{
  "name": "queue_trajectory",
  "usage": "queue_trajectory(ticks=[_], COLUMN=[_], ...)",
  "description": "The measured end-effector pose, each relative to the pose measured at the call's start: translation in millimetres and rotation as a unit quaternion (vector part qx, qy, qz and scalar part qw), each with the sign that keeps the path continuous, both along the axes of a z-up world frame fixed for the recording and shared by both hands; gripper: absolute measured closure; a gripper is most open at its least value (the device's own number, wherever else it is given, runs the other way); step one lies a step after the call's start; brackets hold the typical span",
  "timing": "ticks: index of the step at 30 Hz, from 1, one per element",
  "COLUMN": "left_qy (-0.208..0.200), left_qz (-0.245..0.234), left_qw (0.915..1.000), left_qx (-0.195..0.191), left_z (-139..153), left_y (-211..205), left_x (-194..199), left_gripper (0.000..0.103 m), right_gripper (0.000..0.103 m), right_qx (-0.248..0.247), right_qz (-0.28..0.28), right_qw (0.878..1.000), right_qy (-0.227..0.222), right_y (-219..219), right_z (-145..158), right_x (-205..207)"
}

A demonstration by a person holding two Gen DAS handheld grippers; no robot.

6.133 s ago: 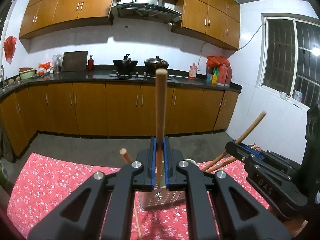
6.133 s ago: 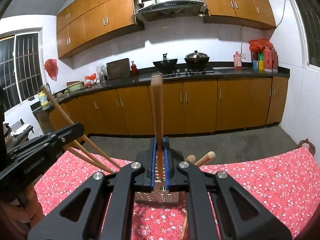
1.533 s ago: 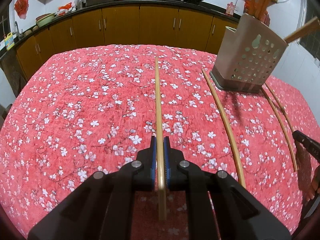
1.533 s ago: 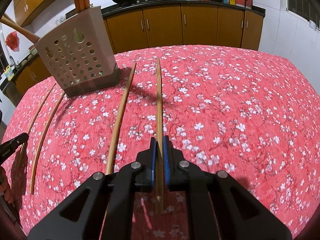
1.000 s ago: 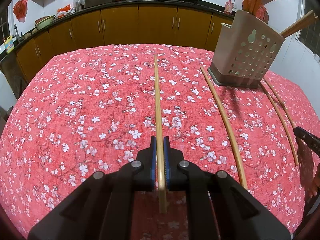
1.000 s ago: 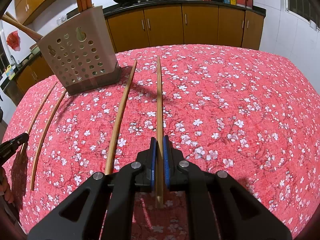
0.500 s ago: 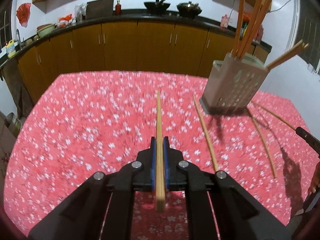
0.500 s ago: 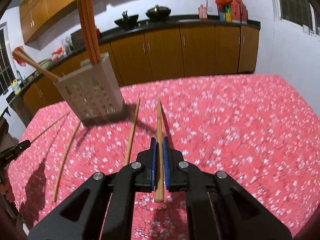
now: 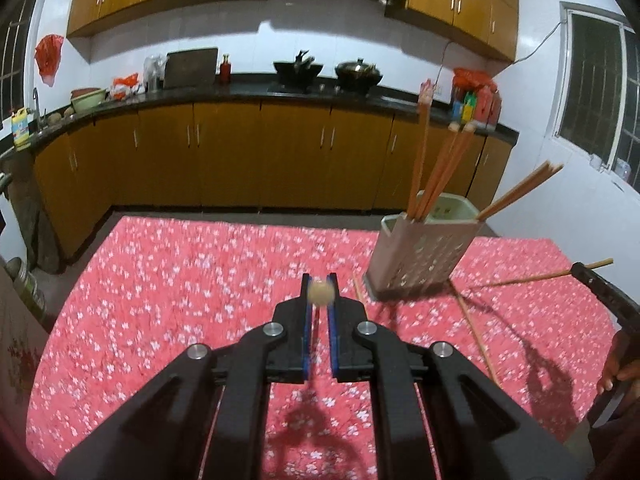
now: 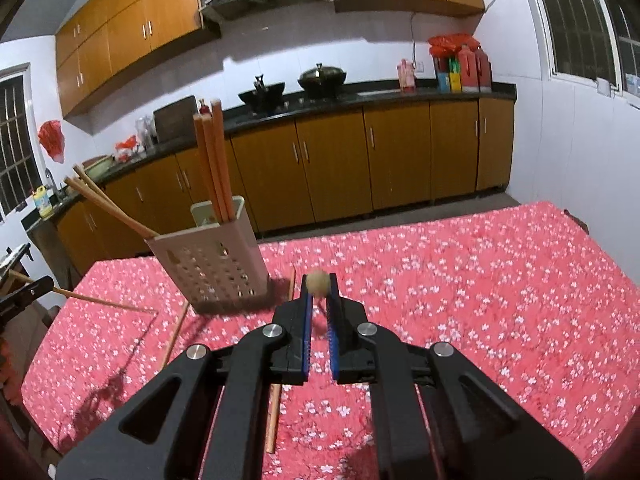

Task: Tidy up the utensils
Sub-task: 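Lift the right tool's chopstick above the holder while the left tool carries its chopstick there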

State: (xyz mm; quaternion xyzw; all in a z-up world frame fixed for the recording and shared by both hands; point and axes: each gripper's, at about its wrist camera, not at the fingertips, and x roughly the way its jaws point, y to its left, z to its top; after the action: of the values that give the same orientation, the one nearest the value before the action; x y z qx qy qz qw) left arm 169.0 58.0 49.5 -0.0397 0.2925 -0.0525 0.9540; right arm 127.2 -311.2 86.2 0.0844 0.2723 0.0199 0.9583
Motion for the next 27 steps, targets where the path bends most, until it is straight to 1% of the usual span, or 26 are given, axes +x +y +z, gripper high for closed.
queue_trajectory(ticks=[5, 9, 13, 18, 19, 22, 27], left_qy=[-0.015, -0.031, -0.054, -0.095, -0.105, -0.126, -0.161], left_qz=[-0.012, -0.029, -0.055, -0.079, -0.08, -0.079, -0.054], left_qw=[0.9998, 0.9991, 0.997, 0.9921, 0.9909, 0.9883, 0.9845], left_qx=[-0.004, -0.006, -0.011, -0.022, -0.024, -0.034, -0.045], left_z=[15.2, 30.2, 52.9, 83.7, 90.0, 104.0, 121.6], left_y=[-3.7, -8.6, -21.5, -41.6, -46.4, -55.7, -68.2], left_x=[-4.9, -11.0, -17.0, -19.4, -18.3, -12.5, 4.3], left_gripper=[0.095, 0.095, 0.095, 0.095, 0.095, 0.095, 0.095], right_gripper=[0.096, 0.096, 0.096, 0.096, 0.096, 0.096, 0.096], right_qx=[0.003, 0.01, 0.039, 0.047, 0.047, 0.035, 0.018], right_qz=[0.008, 0.028, 0.065, 0.091, 0.094, 0.09, 0.077], right_qw=[1.0, 0.999, 0.994, 0.985, 0.982, 0.976, 0.97], right_qy=[-0.018, -0.039, -0.077, -0.136, -0.155, -0.195, -0.231], right_y=[1.4, 4.1, 9.0, 23.1, 28.1, 40.1, 53.7], right_z=[12.7, 30.8, 62.7, 99.5, 109.4, 125.9, 135.1], right_x=[-4.8, -11.2, -18.7, -27.2, -27.9, -25.0, -10.3])
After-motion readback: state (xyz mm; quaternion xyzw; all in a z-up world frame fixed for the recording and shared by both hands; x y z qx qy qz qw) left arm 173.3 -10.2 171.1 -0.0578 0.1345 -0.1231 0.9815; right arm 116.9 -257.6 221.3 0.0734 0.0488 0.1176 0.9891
